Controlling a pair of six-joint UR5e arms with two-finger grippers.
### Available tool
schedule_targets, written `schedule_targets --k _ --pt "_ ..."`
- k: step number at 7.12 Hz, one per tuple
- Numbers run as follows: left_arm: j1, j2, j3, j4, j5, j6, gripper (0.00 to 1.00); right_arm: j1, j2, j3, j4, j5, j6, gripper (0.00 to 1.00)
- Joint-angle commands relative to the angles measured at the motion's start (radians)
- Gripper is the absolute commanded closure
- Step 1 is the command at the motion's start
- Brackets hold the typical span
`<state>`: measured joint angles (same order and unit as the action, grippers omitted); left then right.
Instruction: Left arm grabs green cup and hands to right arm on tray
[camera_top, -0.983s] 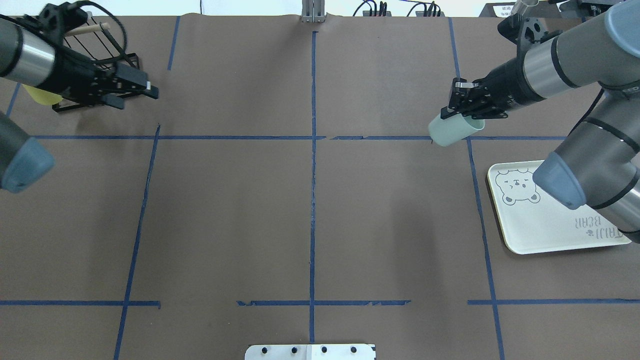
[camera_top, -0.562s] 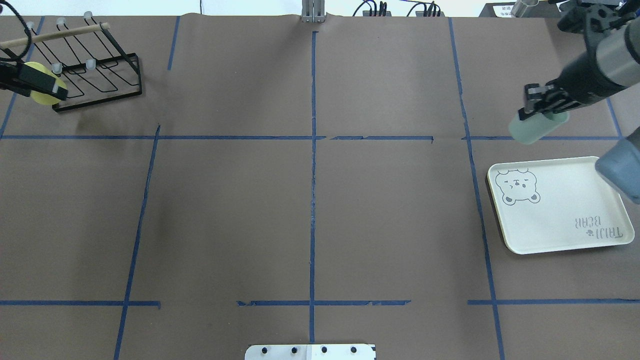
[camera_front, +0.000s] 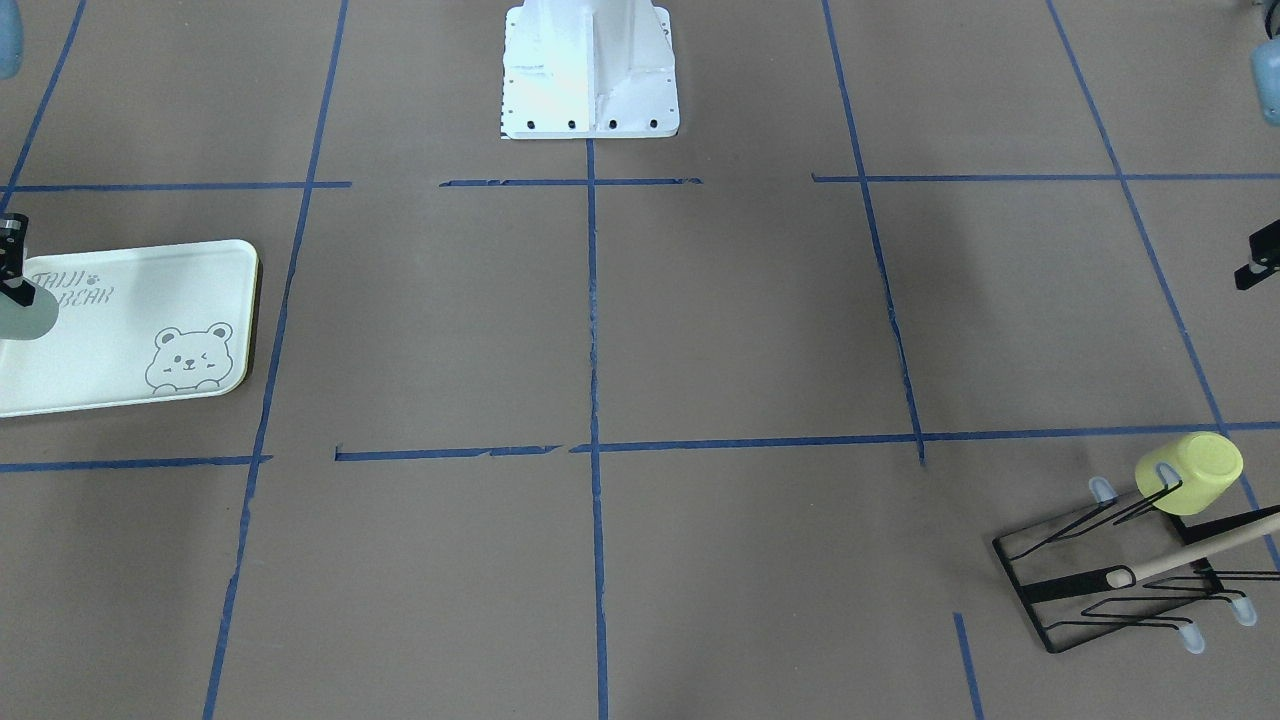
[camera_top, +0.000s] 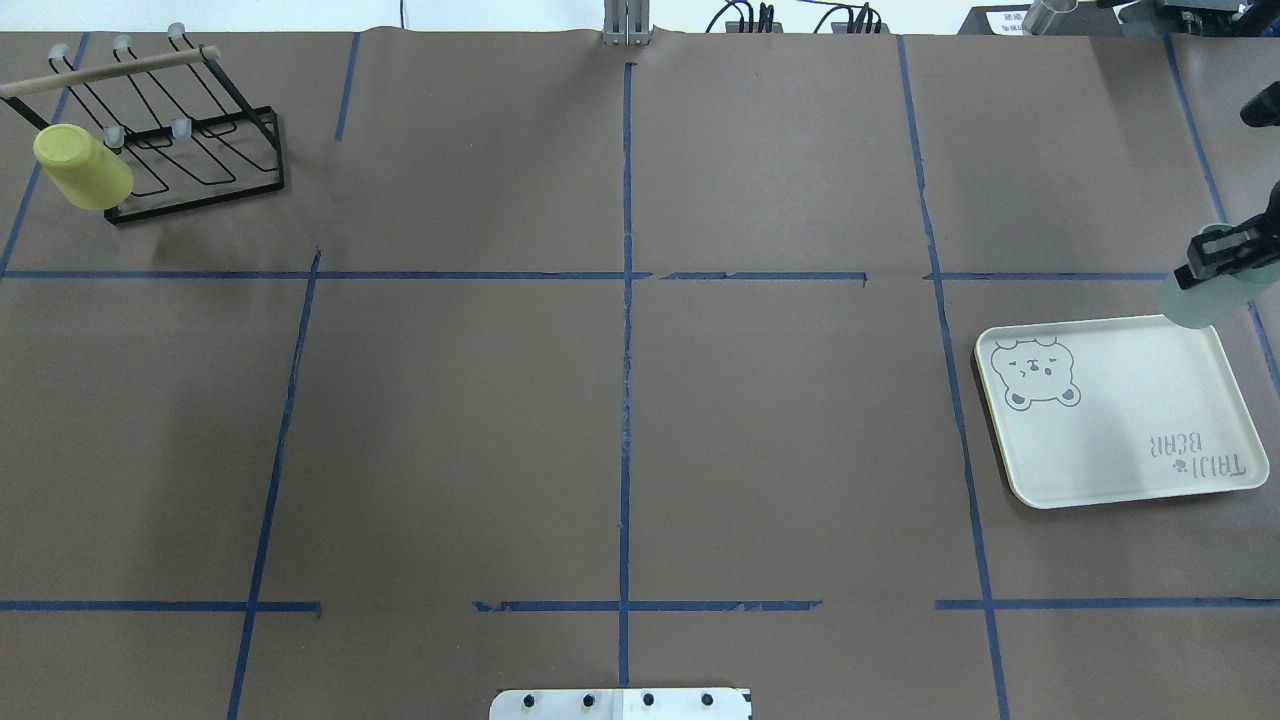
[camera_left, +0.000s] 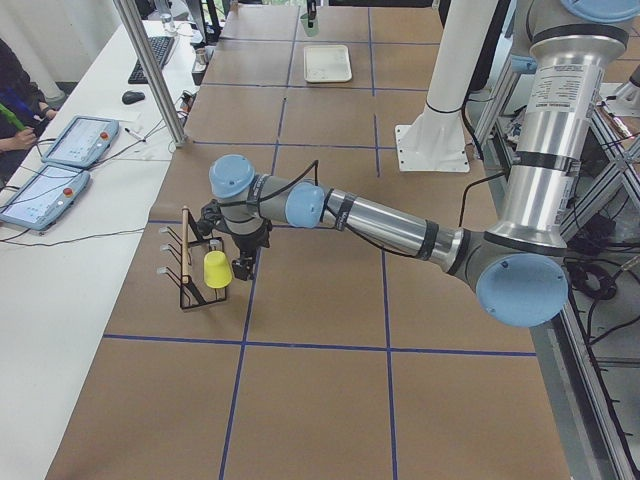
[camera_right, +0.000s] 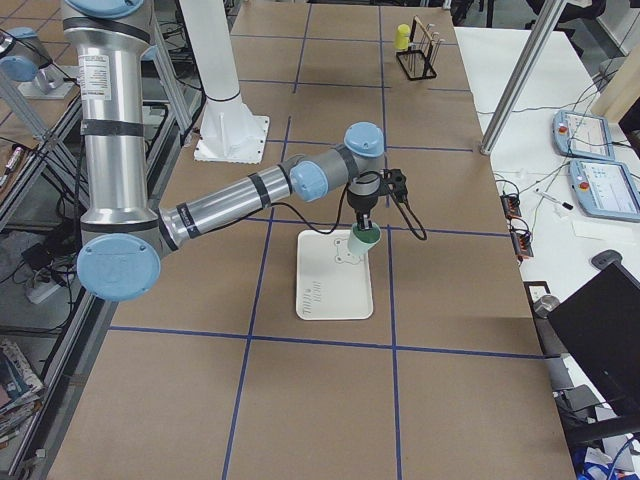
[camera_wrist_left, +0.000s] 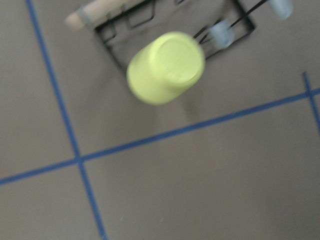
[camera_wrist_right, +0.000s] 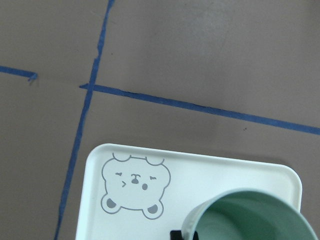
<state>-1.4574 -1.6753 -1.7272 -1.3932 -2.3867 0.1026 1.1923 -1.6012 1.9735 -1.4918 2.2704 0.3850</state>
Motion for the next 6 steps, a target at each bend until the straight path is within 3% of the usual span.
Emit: schedule_targets --k 1,2,4,6 --pt "-0.056 0.112 -0.003 -0.016 -0.011 0.046 0.00 0.001 -0.135 -0.007 0.144 -0.003 0.003 1.00" --pt "-0.057 0.164 0.001 -0.109 -0.011 0.040 0.00 0.001 -0.175 -0.004 0.180 -0.008 0.053 1.00" --pt "-0.057 0.170 -0.002 -0.135 -0.012 0.034 0.00 -0.003 -0.244 -0.056 0.382 -0.018 0.187 0.98" --pt "-0.057 0.170 -0.003 -0.135 -0.012 0.034 0.00 -0.121 -0.220 -0.067 0.477 -0.118 0.387 0.98"
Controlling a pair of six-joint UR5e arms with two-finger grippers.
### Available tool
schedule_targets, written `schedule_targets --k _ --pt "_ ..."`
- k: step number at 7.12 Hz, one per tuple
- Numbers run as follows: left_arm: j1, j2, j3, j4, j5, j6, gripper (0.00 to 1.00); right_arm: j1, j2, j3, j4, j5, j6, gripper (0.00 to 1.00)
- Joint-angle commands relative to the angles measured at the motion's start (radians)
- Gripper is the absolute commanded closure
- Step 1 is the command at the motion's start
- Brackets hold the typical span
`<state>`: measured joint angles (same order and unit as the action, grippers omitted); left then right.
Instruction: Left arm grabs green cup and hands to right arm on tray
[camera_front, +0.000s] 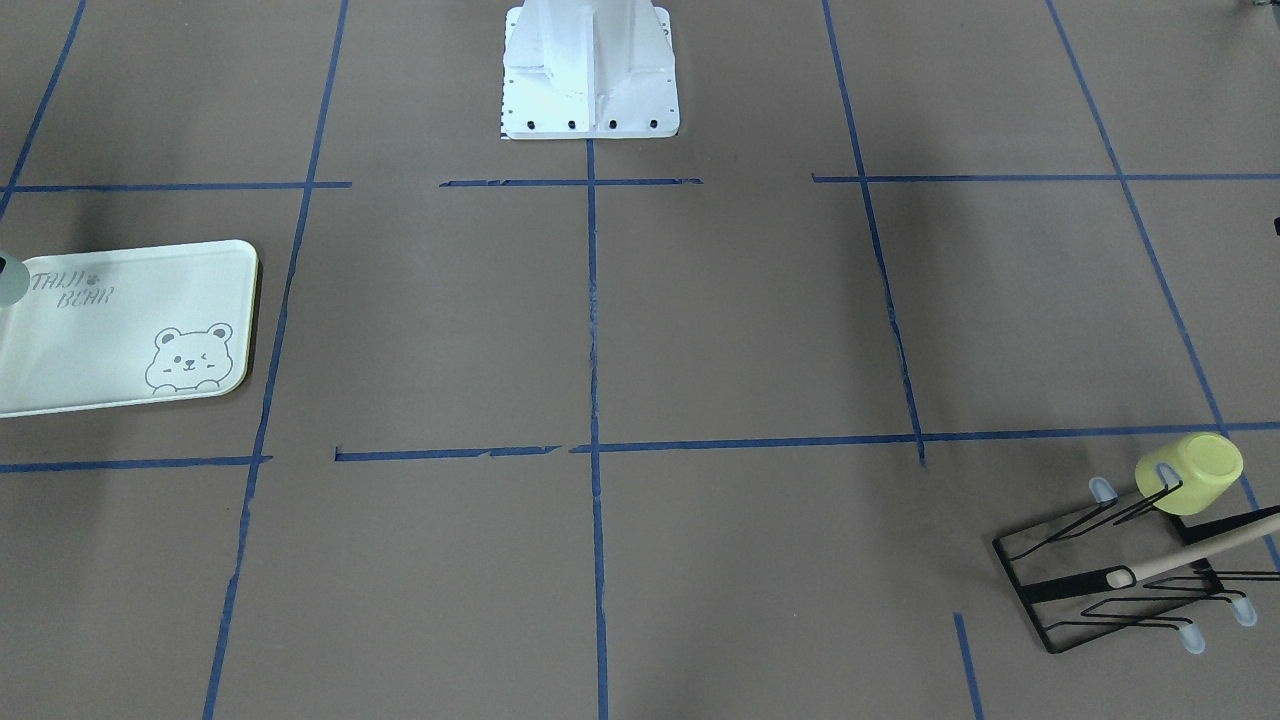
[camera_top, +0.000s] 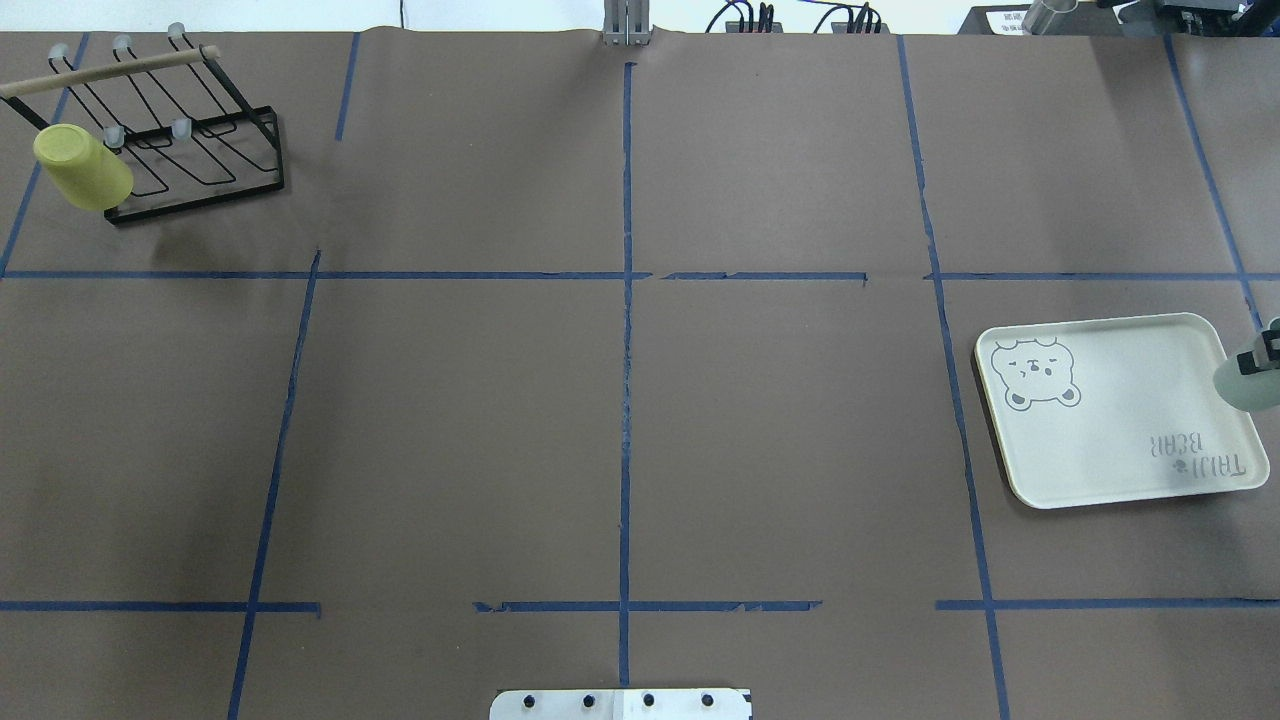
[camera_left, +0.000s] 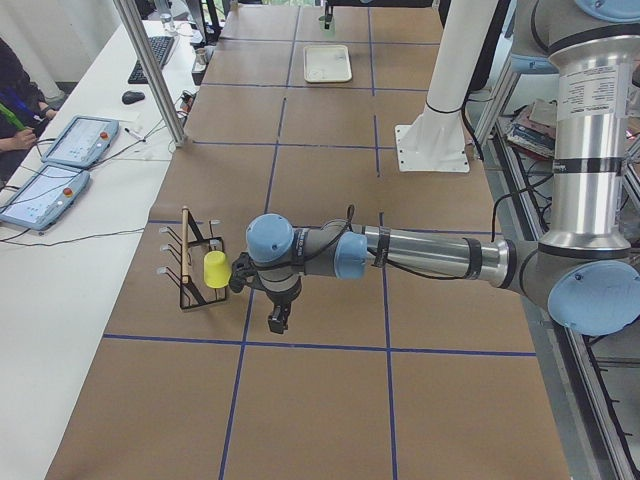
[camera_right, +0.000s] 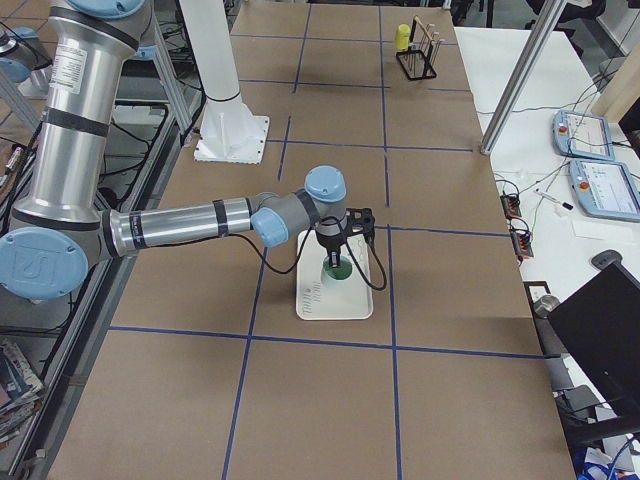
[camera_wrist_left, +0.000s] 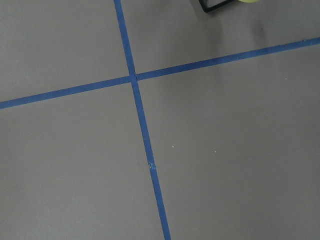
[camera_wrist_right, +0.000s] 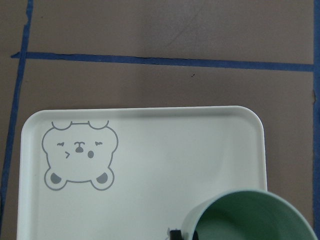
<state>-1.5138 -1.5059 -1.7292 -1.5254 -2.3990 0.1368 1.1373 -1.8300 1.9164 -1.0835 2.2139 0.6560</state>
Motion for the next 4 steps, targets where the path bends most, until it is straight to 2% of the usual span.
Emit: schedule_targets --k 1,2,4 --pt "0.000 0.000 0.000 -0.002 0.000 0.000 0.00 -0.133 0.009 -0.010 0.111 -0.129 0.202 0.99" --pt "0.000 0.000 0.000 -0.002 -0.002 0.000 0.00 -0.219 0.008 -0.017 0.149 -0.225 0.270 0.98" --pt "0.001 -0.005 0.003 -0.005 -0.002 -0.002 0.00 -0.263 0.008 -0.066 0.216 -0.255 0.287 0.97"
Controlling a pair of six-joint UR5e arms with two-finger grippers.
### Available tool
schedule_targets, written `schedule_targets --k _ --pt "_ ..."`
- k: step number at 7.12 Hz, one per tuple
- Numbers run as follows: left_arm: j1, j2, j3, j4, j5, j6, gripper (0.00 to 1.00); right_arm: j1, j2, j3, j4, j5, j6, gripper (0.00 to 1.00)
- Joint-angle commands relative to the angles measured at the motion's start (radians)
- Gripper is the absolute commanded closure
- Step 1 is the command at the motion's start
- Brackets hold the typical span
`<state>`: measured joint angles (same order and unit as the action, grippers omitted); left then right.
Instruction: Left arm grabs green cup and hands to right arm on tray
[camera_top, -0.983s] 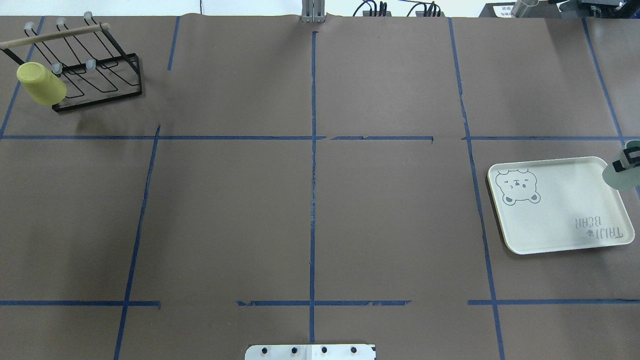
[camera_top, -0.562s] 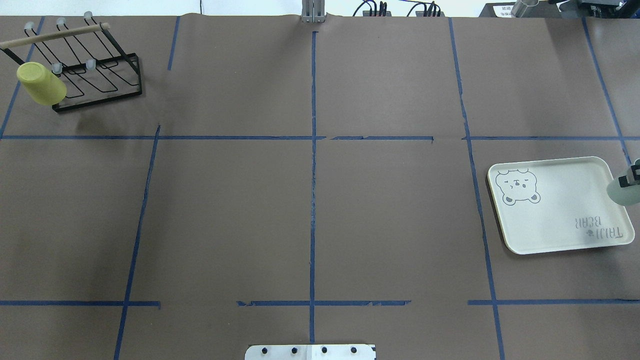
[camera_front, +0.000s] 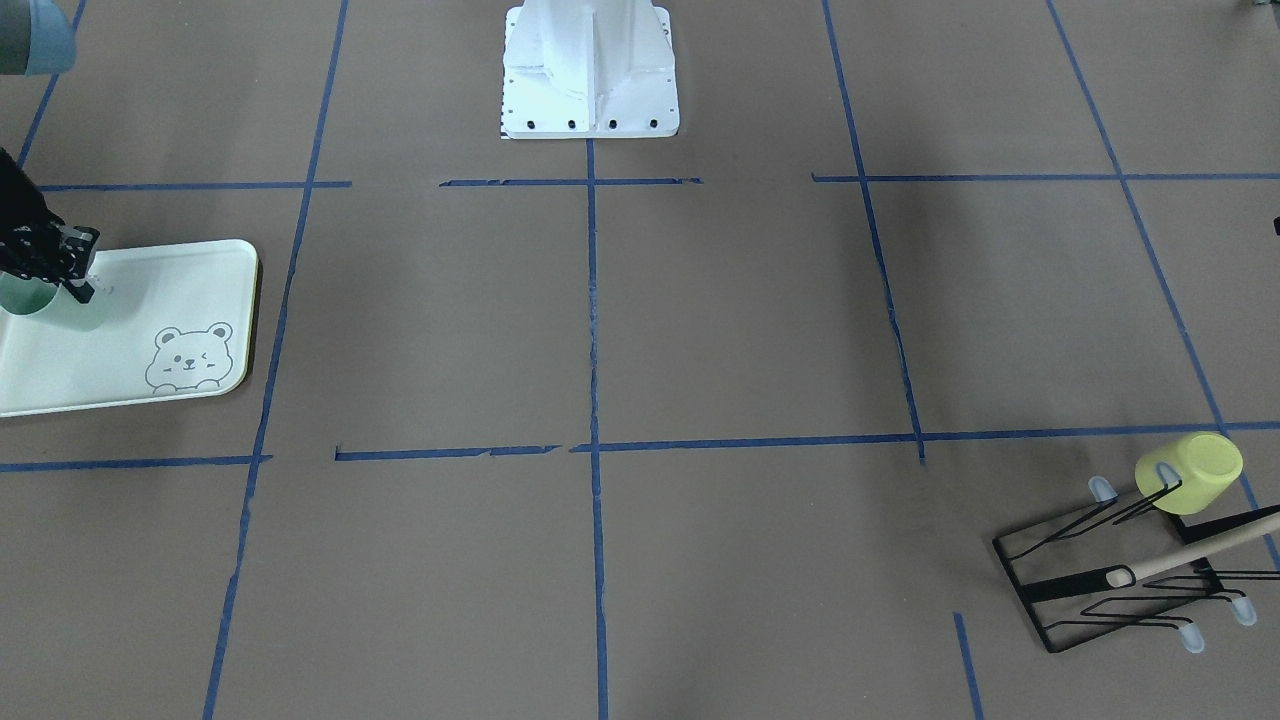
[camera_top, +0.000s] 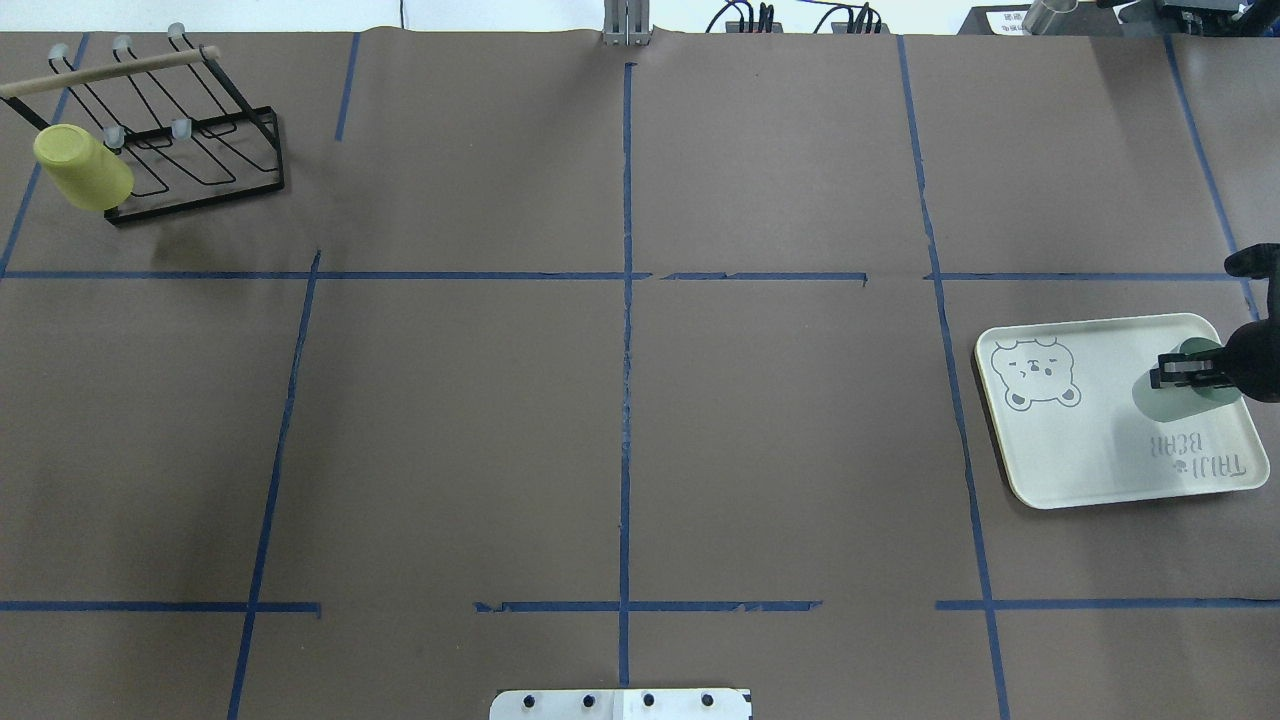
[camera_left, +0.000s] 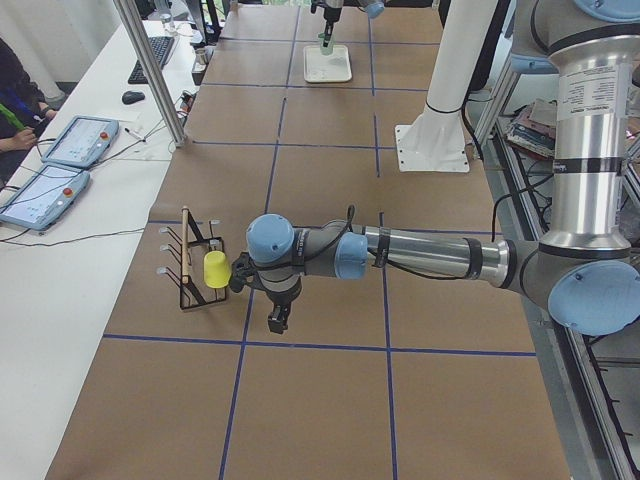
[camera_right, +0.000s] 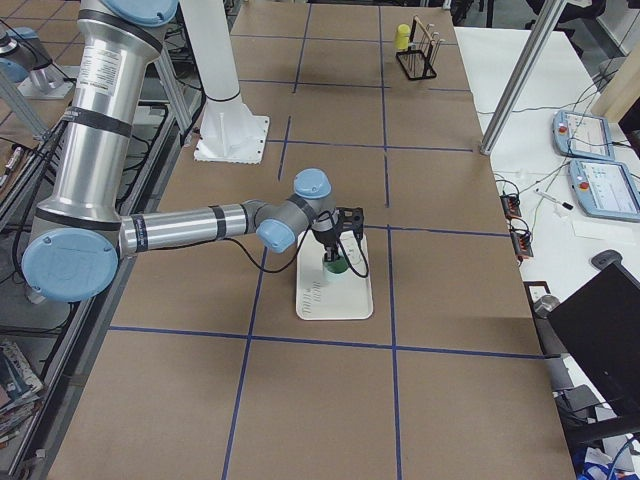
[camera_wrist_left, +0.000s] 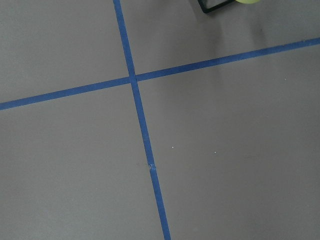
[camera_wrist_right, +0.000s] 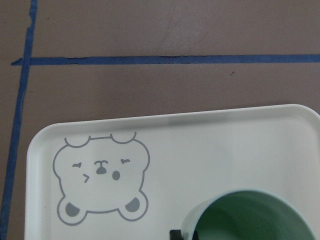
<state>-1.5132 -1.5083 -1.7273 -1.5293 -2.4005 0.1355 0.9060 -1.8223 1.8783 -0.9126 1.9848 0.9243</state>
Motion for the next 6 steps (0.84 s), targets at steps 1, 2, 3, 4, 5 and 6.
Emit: schedule_targets --k 1,2,3,4,5,6 --pt "0.001 -0.003 0.003 -0.002 0.000 -0.001 0.00 -0.044 0.001 -0.036 0.052 -0.027 0.019 0.93" --pt "0.001 -0.004 0.005 -0.002 0.000 -0.001 0.00 -0.056 0.014 -0.037 0.052 -0.027 0.019 0.58" --pt "0.001 -0.009 0.011 -0.002 0.000 -0.001 0.00 -0.058 0.030 -0.054 0.052 -0.032 0.019 0.18" --pt "0.001 -0.010 0.015 -0.003 0.000 -0.001 0.00 -0.058 0.032 -0.053 0.054 -0.044 0.018 0.00" --pt "0.001 -0.010 0.015 -0.003 0.000 0.001 0.00 -0.056 0.035 -0.039 0.054 -0.043 0.016 0.00" --pt "0.001 -0.010 0.015 -0.003 0.000 0.001 0.00 -0.033 0.035 0.002 0.037 -0.022 0.005 0.00"
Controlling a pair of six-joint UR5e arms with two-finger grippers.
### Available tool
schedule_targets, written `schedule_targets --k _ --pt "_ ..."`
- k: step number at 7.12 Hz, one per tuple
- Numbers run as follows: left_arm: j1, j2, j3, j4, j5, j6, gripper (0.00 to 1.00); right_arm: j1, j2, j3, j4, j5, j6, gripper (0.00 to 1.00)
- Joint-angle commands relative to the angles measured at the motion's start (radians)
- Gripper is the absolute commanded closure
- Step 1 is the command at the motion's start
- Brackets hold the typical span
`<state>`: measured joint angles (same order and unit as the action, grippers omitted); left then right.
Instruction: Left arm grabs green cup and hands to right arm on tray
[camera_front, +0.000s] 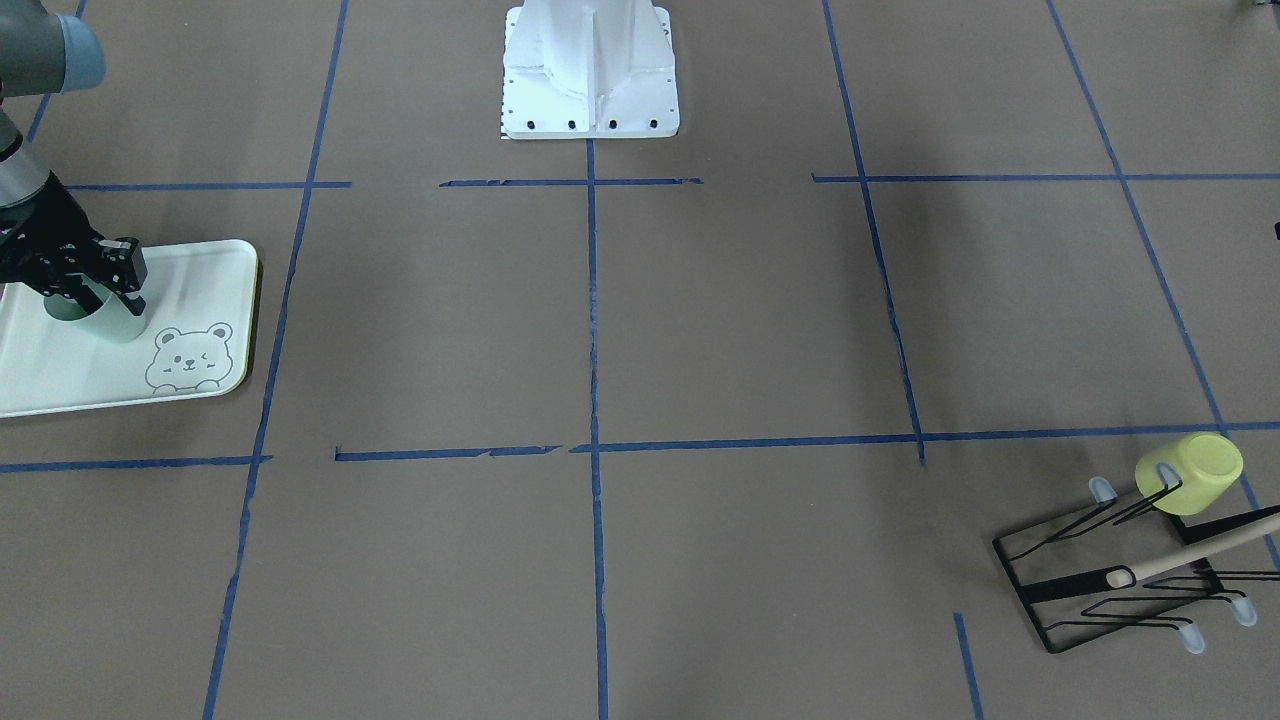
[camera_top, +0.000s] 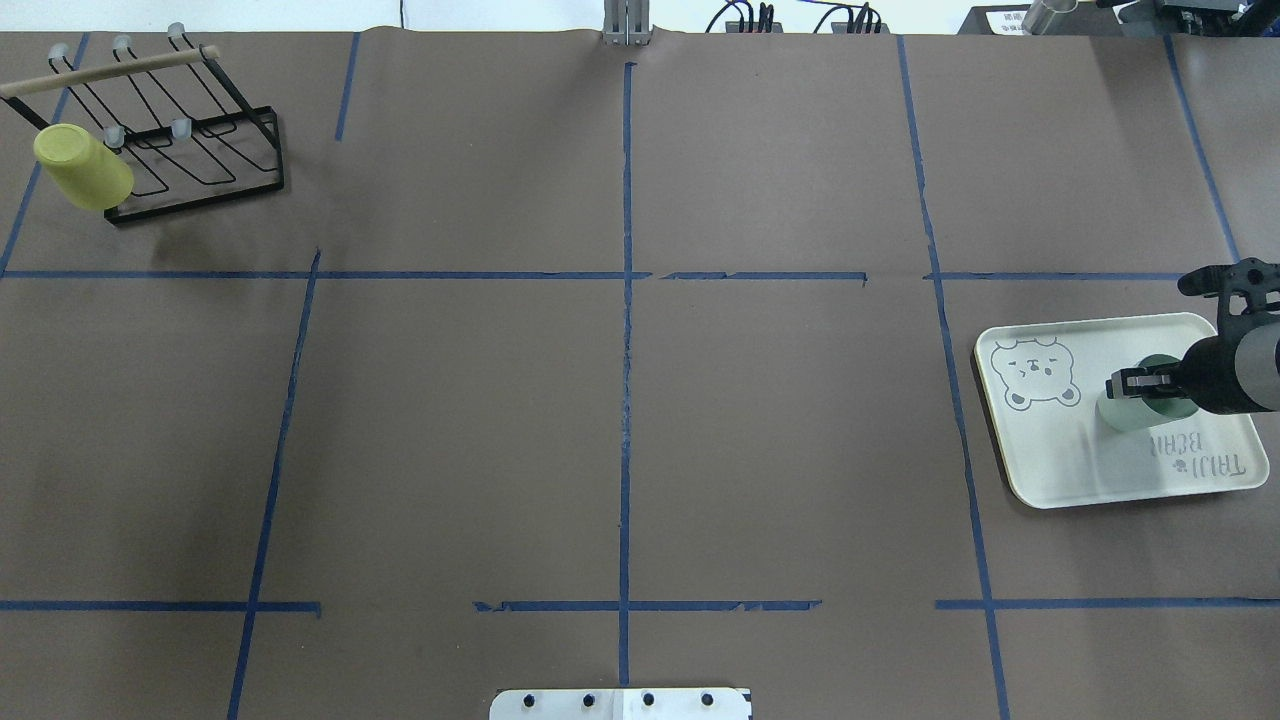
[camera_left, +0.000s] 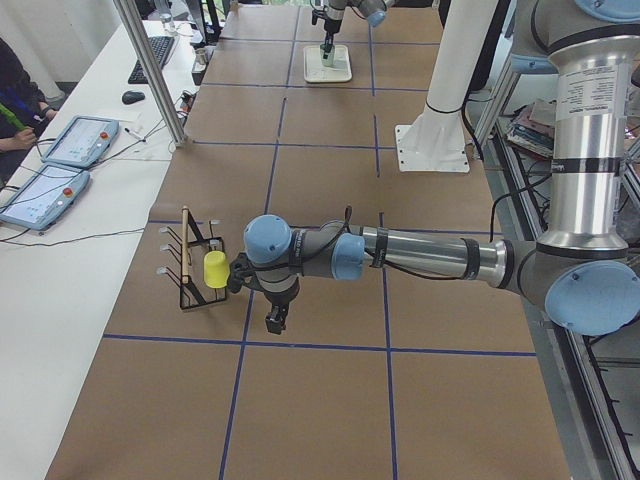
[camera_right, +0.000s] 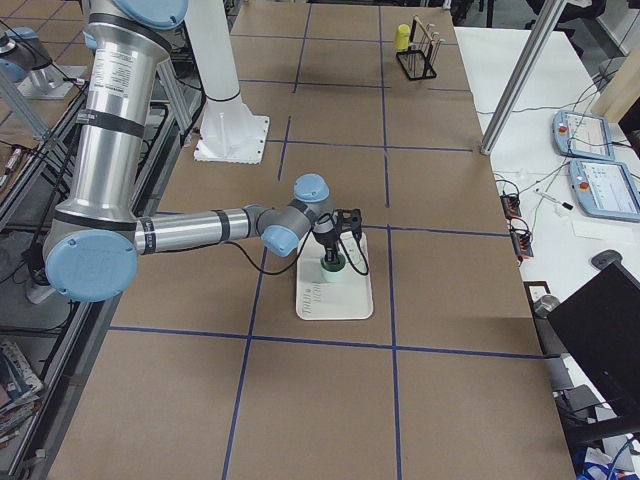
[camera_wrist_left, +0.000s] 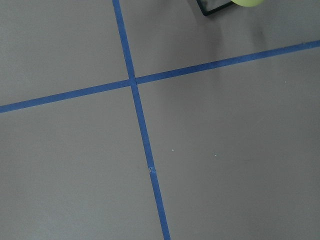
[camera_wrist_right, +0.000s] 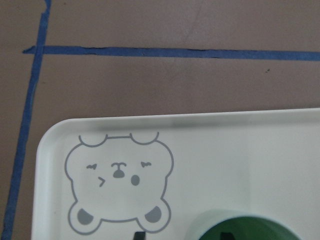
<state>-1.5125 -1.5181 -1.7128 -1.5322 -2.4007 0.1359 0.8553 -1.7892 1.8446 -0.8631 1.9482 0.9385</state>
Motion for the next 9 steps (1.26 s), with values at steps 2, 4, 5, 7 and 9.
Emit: schedule_targets --k 2,4,5,7,9 --pt "0.000 -0.001 -0.002 0.000 0.000 0.001 0.00 0.175 0.001 0.089 -0.180 0.209 -0.158 0.00" --pt "0.000 0.002 -0.007 -0.002 0.002 0.004 0.00 0.357 0.005 0.163 -0.514 0.271 -0.602 0.00" --pt "0.000 0.009 -0.016 -0.002 0.002 0.004 0.00 0.469 0.008 0.169 -0.642 0.287 -0.801 0.00" --pt "0.000 0.012 0.001 -0.002 0.005 0.004 0.00 0.544 -0.048 0.156 -0.718 0.328 -0.926 0.00" --pt "0.000 0.018 0.031 -0.008 0.012 0.005 0.00 0.585 -0.081 0.125 -0.712 0.345 -0.917 0.00"
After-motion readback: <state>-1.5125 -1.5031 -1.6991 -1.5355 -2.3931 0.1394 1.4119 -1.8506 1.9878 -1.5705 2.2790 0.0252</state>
